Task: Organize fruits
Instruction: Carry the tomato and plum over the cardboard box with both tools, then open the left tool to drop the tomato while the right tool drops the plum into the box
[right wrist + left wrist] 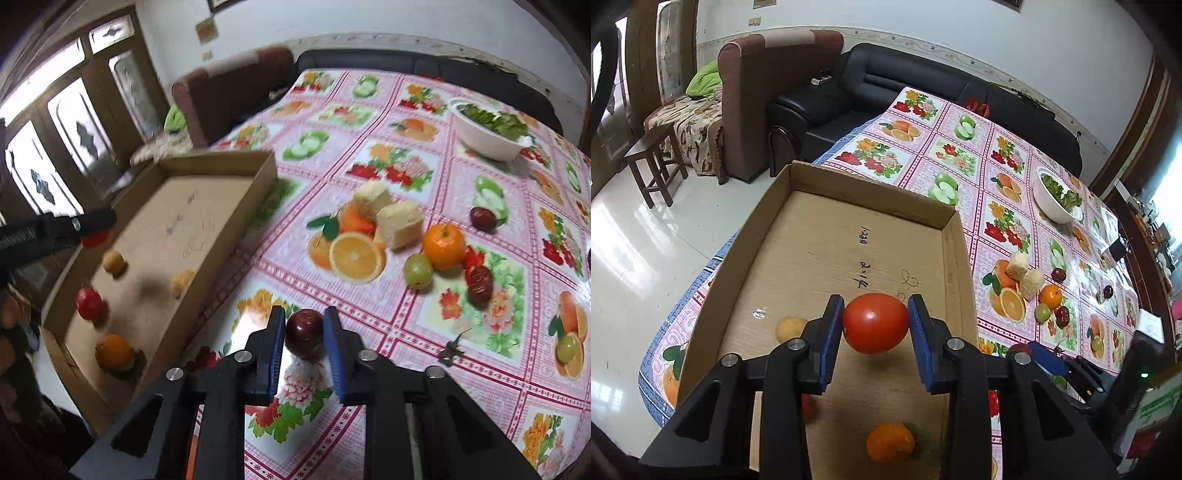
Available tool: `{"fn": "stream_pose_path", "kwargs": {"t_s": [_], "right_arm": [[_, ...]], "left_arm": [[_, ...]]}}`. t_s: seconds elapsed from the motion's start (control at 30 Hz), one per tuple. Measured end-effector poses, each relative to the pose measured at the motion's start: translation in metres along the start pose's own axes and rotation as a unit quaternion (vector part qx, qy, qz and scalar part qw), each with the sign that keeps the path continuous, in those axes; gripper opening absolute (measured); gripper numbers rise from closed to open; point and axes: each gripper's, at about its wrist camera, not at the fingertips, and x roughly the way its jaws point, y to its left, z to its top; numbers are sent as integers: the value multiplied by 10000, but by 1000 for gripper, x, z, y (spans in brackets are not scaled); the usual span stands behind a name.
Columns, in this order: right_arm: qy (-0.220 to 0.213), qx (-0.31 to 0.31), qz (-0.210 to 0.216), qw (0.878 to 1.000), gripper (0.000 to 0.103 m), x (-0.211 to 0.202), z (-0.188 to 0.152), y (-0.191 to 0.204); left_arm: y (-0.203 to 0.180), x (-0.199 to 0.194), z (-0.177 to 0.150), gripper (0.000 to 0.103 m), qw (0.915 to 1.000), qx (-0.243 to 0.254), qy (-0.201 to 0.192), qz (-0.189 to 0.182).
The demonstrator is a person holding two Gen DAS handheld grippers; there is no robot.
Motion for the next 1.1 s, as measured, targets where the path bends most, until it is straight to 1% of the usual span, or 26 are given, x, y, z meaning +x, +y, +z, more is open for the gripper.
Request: {"fn": "stream_pose_path", "kwargs": {"t_s": [0.03, 0.07, 0.13, 0.23, 0.37, 0.67, 0.87, 1.1], "right_arm": [[-36, -26, -154, 9999, 33, 2, -1, 1], [26, 26, -138, 9999, 31, 7, -2, -1], [147, 176, 25, 9997, 26, 13, -3, -7], [100, 195, 49, 9997, 25, 11, -4, -8], [-172, 271, 178, 9993, 24, -4, 1, -7], [-483, 59, 643, 9967, 24, -23, 29, 24], [-500, -58, 858, 9950, 24, -18, 44, 46], [-510, -90, 979, 9938, 24, -13, 53, 55]], "left_arm": [[0, -1, 0, 33, 10000, 2, -3, 0], [0, -1, 0, 33, 10000, 2, -9, 1], [0, -2, 1, 33, 10000, -1, -18, -1], [-1, -2, 1, 33, 10000, 16, -23, 12], [-1, -1, 2, 33, 10000, 24, -29, 37], [4, 1, 4, 33, 10000, -4, -23, 87], [13, 3, 7, 33, 9999, -73, -16, 133], [21, 10, 12, 33, 9998, -140, 33, 150]]}}
